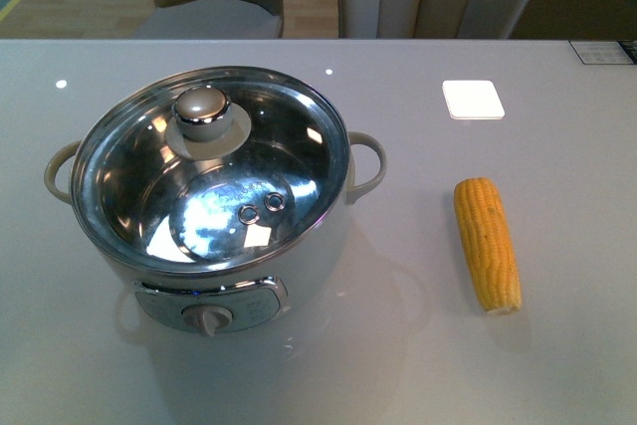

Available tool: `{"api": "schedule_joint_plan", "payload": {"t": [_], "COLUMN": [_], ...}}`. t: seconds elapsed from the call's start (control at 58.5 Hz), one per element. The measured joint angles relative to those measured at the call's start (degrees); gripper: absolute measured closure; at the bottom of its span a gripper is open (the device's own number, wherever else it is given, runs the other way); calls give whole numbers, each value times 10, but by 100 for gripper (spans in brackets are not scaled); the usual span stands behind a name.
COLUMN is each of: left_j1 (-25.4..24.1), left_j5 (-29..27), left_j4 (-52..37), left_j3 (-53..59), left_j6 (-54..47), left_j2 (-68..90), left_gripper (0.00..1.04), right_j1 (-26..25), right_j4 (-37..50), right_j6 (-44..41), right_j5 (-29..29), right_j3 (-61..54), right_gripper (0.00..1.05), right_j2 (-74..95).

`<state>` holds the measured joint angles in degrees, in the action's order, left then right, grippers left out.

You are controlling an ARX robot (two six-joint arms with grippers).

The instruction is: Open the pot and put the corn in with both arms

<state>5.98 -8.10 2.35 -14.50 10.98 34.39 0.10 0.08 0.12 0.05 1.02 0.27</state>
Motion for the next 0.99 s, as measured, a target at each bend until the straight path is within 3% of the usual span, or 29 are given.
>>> {"api": "schedule_joint_plan", "payload": {"t": [0.154, 0.239, 0.342, 0.599, 0.992], "left_j1": [2, 26, 52, 89, 135], "left_j5": [26, 35, 53, 83, 101], "left_j4": [-171, -303, -398, -541, -626], "left_j3": [-57, -99, -125, -171, -192], "left_j6": [-32, -51, -71, -108, -113], "left_j2": [178, 318, 432, 666, 760], "left_gripper": [7, 7, 7, 7, 7], "right_j1": [0, 0, 0, 0, 0], "right_j4": [0, 0, 0, 0, 0], "right_j6": [0, 0, 0, 0, 0], "right_j5": [0, 0, 0, 0, 0], "right_j3": [0, 0, 0, 0, 0], "right_gripper": [9, 9, 9, 9, 9], "right_j2": [0, 0, 0, 0, 0]}}
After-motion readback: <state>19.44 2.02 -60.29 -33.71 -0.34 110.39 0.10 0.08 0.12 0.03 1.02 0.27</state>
